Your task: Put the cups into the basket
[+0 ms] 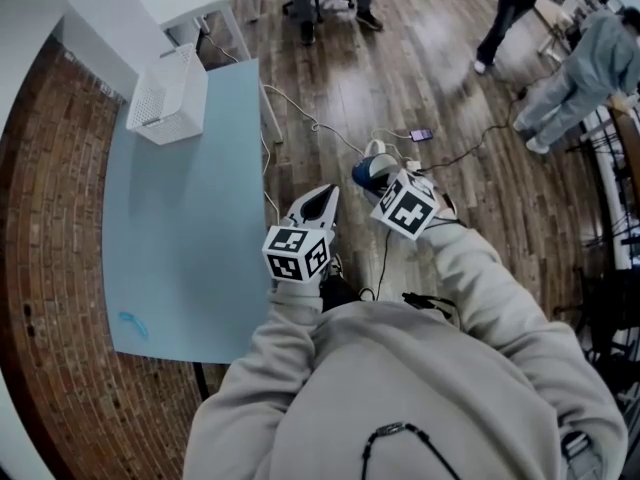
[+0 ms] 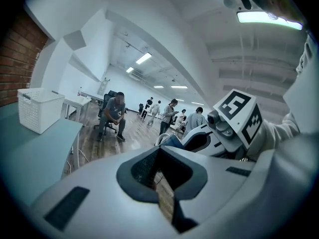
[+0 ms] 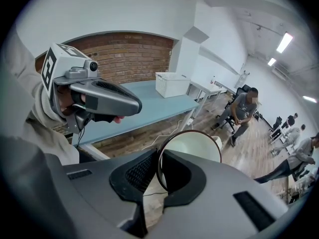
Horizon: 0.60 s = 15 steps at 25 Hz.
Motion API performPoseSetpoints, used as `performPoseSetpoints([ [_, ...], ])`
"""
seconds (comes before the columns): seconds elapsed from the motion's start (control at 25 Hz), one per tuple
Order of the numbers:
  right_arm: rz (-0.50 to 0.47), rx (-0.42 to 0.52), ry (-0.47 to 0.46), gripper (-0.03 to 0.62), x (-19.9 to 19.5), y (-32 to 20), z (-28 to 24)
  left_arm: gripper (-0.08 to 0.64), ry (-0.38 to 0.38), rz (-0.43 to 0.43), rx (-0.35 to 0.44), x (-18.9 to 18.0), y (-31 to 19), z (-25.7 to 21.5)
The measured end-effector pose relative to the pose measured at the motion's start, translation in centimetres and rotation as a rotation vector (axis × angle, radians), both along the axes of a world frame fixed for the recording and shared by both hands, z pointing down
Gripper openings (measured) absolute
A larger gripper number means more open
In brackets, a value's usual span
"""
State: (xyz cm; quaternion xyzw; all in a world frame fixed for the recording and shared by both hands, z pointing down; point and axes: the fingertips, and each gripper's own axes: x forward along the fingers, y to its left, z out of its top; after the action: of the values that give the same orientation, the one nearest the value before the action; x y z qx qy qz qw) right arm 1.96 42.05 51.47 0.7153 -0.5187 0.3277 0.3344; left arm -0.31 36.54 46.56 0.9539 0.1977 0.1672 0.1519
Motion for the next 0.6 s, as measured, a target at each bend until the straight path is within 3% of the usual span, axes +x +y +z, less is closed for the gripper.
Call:
performPoseSetpoints([
  [0.24, 0.008, -0.014, -0.011, 0.041, 6.3, -1.1, 1.4, -0.005, -0.006, 0.008, -0.004, 6.3, -1.7, 1.1],
  [0.6, 0.073, -0.018, 0.007, 0.041, 21.1, -6.7, -0.2, -0.005, 0.016, 0.030, 0.001, 21.4, -9.0, -0.3],
])
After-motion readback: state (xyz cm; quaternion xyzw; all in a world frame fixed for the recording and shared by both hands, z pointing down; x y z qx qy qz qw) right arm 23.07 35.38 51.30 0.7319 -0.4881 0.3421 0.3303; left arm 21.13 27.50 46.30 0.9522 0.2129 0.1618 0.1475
